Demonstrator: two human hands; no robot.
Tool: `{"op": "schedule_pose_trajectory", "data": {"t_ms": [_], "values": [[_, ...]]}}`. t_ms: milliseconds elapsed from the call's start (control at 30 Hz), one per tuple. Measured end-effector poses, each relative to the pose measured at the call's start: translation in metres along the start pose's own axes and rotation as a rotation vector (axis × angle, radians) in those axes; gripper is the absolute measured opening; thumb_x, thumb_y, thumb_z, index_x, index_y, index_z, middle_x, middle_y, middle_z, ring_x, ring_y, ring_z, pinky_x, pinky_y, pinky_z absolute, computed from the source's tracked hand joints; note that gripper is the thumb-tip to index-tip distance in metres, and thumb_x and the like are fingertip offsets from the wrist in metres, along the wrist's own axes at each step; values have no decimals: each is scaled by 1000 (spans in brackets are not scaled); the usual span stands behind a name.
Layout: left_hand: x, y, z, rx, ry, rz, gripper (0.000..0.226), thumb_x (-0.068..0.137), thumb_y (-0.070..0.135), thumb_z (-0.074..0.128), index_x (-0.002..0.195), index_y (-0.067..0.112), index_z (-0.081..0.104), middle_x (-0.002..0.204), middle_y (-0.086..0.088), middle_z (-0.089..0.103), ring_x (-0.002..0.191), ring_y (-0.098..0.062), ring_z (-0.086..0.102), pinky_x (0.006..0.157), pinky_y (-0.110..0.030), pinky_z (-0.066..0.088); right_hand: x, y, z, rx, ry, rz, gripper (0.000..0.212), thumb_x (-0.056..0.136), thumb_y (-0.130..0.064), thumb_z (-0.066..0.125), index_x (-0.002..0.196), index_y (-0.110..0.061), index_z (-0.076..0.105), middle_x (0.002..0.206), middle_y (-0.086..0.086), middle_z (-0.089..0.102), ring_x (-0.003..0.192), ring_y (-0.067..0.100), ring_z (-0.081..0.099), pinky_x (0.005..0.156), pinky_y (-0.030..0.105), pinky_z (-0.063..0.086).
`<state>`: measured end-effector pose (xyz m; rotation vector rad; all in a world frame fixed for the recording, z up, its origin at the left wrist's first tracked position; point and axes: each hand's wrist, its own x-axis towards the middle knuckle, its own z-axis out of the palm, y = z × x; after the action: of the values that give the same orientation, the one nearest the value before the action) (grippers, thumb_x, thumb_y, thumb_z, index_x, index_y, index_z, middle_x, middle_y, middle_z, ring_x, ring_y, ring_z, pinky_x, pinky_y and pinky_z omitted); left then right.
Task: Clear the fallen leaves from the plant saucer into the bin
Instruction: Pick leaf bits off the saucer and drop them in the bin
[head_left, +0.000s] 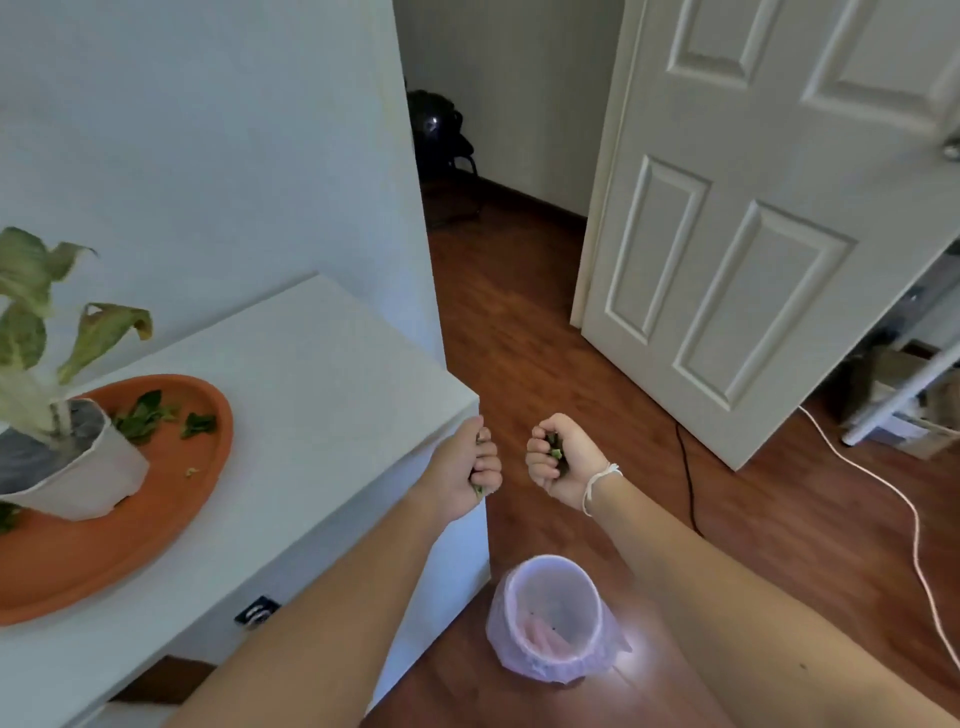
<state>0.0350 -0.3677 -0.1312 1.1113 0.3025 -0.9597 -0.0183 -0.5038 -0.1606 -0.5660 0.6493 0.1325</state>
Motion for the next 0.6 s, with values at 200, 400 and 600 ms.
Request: {"op": "schedule_pose_trajectory", "data": {"t_ms": [200,400,600], "values": [[50,-51,31,-36,67,-120,37,98,36,43,68,14,45,41,7,35,30,-5,28,30,-14,20,10,-9,-79,75,154,47,22,88,-12,35,67,-11,41,48,-1,37,29,9,28,28,14,21],[105,-109,18,-45,213,-281,44,99,41,37,63,16,40,42,4,38,30,-8,32,31,-16,22,29,29,-155,182,388,86,25,89,-13,35,68,-9,47,45,1,44,42,14,34,34,17,33],[171,-178,-9,41,318,-424,30,96,37,43,78,13,49,60,-3,47,56,-16,49,47,-21,41,76,95,-229,342,624,85,26,91,-18,45,66,-11,48,39,2,51,35,16,50,38,17,44]]}}
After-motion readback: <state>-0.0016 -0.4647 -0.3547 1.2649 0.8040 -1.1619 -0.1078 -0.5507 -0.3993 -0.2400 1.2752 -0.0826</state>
